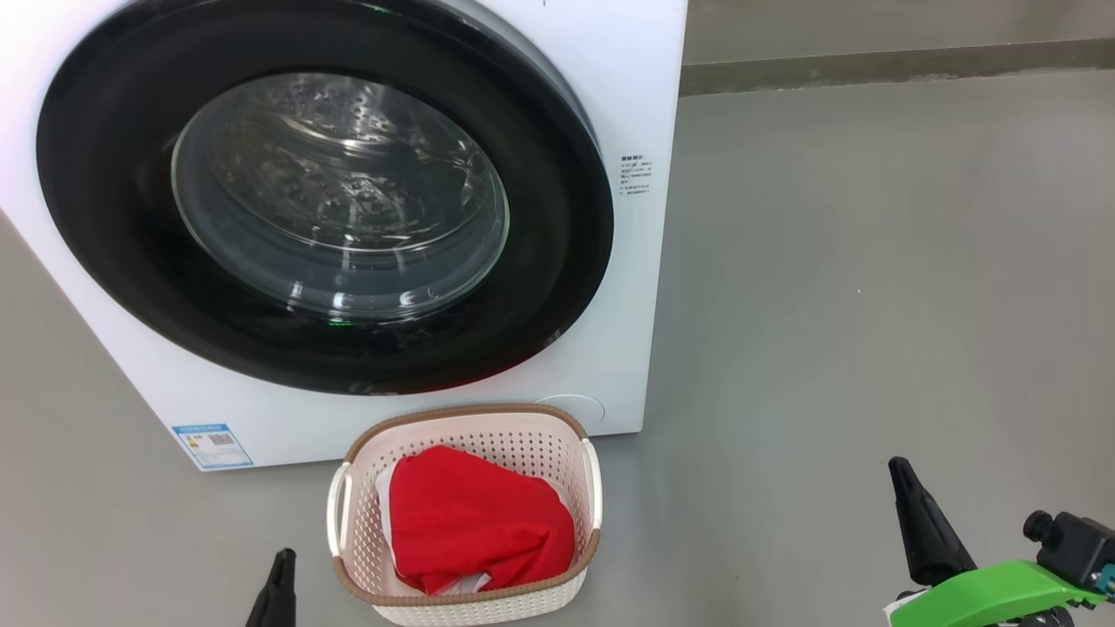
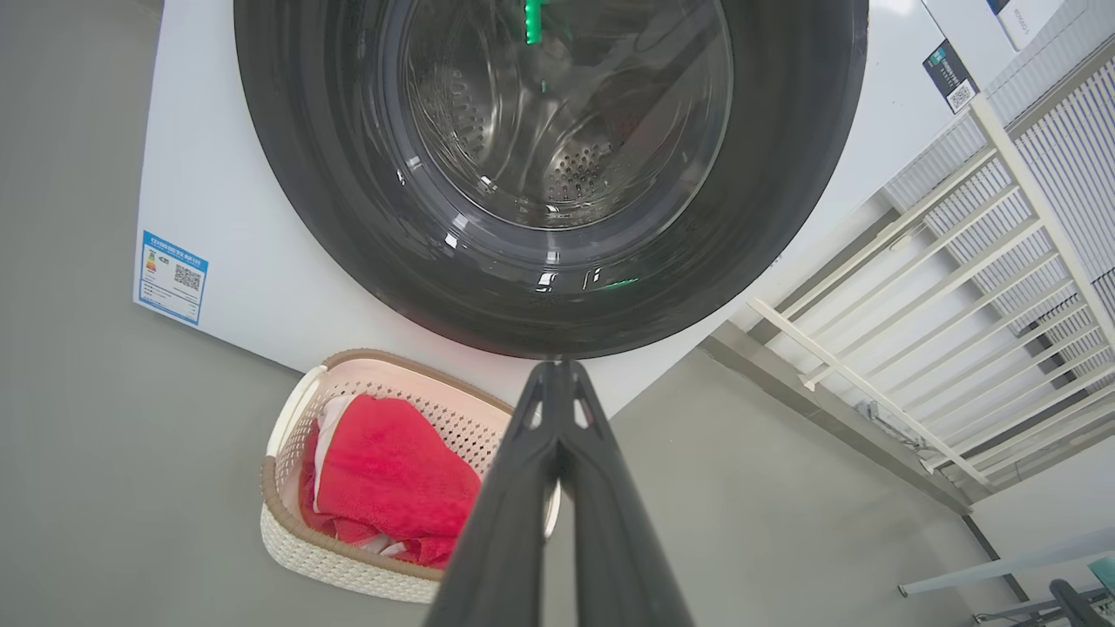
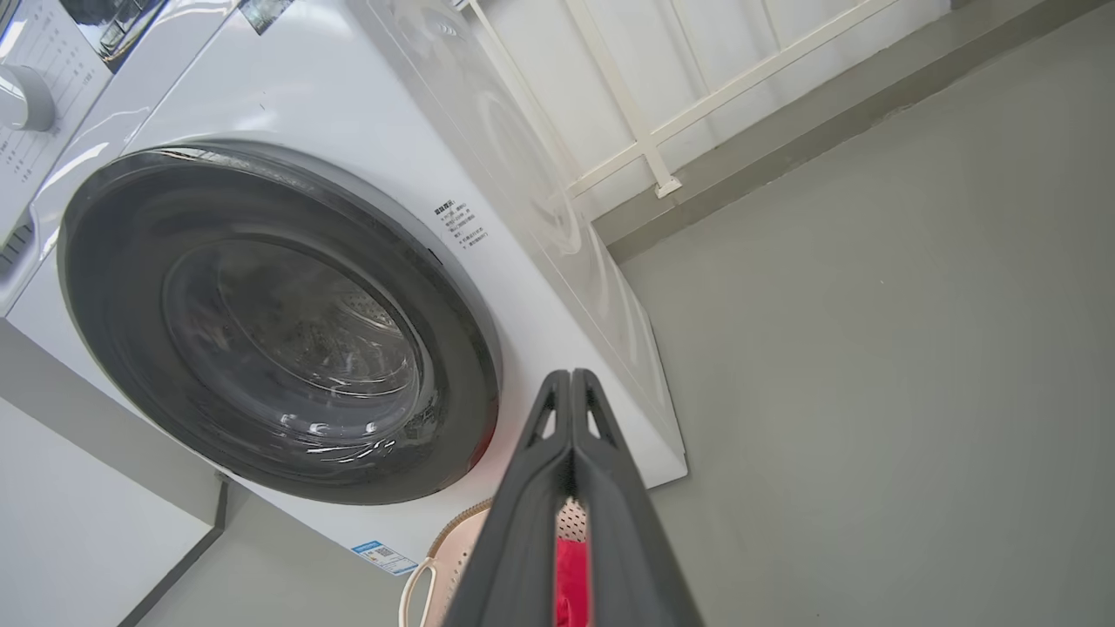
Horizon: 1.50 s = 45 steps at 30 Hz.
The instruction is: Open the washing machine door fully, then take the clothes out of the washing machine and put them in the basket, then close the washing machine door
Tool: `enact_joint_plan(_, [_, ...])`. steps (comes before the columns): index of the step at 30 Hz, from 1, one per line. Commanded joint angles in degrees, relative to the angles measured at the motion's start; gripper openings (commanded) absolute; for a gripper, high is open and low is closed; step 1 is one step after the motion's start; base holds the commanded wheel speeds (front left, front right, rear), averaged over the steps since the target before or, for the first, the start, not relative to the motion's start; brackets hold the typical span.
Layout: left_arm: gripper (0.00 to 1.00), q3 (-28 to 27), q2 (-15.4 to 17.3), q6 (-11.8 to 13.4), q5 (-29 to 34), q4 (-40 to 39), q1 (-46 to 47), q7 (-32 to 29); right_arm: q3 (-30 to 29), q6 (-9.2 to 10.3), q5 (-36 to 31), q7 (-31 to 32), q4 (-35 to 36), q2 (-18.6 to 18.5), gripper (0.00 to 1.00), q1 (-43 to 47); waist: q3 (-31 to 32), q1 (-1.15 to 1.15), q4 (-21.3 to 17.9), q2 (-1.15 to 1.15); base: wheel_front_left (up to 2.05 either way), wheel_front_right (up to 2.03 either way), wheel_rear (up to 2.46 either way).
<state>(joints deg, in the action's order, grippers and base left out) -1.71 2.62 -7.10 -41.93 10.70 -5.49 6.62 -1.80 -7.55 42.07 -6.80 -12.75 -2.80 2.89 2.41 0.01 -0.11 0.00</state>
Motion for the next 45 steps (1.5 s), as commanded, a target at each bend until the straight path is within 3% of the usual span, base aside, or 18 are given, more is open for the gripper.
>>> enact_joint_plan(1, [0.0, -1.2, 0.4, -0.2, -2.3, -1.0, 2.7, -0.5, -0.3, 0.03, 2.1, 0.5, 1.2, -0.2, 0.0, -3.4, -0.1, -0.01, 0.0, 0.0, 0.0, 0.0, 0.0])
enact_joint_plan(45, [0.0, -3.3, 0.4, -0.3, -30.1, 1.5, 7.9, -7.8, -2.9, 0.05, 29.9, 7.9, -0.2, -0.1, 0.0, -6.7, -1.5, -0.01, 0.1, 0.0, 0.0, 0.0, 0.0])
